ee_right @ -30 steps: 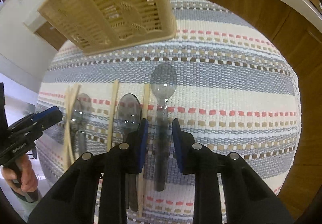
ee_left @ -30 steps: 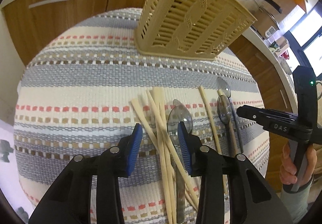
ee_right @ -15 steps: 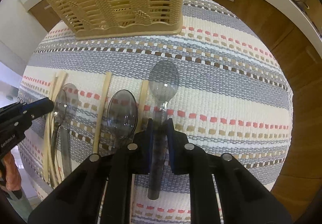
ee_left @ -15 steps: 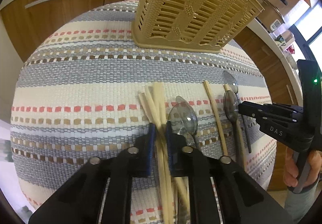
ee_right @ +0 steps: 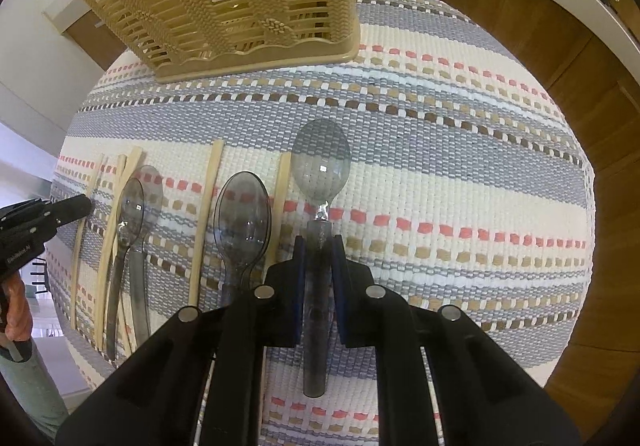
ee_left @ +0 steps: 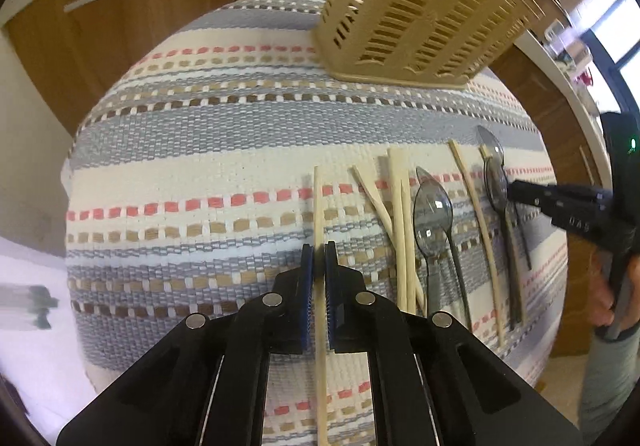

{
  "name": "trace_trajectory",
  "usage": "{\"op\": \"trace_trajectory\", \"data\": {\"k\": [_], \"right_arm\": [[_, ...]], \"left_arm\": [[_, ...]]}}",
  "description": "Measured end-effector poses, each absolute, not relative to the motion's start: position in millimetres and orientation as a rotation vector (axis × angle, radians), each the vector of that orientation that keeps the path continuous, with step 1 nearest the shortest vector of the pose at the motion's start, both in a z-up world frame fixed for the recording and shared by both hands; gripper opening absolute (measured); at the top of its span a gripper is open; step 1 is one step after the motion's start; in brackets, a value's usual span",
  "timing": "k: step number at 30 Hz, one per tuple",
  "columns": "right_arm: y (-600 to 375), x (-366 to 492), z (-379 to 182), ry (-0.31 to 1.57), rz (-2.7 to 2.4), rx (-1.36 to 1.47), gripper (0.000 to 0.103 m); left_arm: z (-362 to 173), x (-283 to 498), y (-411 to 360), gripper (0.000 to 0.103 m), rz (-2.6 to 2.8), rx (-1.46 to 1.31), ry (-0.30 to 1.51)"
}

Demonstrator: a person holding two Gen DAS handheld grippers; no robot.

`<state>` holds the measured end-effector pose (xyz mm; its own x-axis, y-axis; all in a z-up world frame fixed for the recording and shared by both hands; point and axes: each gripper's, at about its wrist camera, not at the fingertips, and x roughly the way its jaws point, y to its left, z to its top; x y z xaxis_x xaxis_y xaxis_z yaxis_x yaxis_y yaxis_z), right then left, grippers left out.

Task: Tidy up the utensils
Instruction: 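Grasp a chopstick with the left tool while the right tool grasps a clear spoon, then carry the chopstick and spoon over the caddy and release both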

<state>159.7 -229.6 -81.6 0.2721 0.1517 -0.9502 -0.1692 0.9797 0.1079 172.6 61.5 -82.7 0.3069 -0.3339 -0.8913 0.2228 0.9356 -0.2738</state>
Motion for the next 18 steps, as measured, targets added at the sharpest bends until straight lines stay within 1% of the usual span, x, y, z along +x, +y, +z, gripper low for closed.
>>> {"op": "trace_trajectory", "data": {"k": [4, 7, 10, 11, 14, 18], "right_arm": [[-235.4, 174.0, -84.6, 1.308, 0.236, -0.002, 0.011], [-233.8, 180.0, -84.0, 1.326, 0.244, -0.030, 0.011], [-229.1, 183.7, -82.5, 1.328, 0.243, -0.065, 0.011], [-226.9, 183.7, -82.0, 1.324, 0.242, -0.072, 0.011], [-223.4, 179.9, -79.8, 1.292, 0.252, -0.068, 0.010], [-225.4, 169.9, -62.6, 1.206, 0.328, -0.016, 0.010]], "left_arm": [[-79.8, 159.6, 48.8, 0.022, -0.366, 0.042, 1.217], [-80.0, 150.2, 35.3, 0.022, -0.340, 0.174, 1.221], [-82.3, 145.1, 19.6, 0.020, -0.308, 0.277, 1.196], [-82.5, 143.9, 15.9, 0.004, -0.301, 0.292, 1.187], [-81.6, 141.1, 10.9, 0.004, -0.286, 0.295, 1.157], [-59.6, 139.0, 16.2, 0.004, -0.330, 0.180, 1.051]]}}
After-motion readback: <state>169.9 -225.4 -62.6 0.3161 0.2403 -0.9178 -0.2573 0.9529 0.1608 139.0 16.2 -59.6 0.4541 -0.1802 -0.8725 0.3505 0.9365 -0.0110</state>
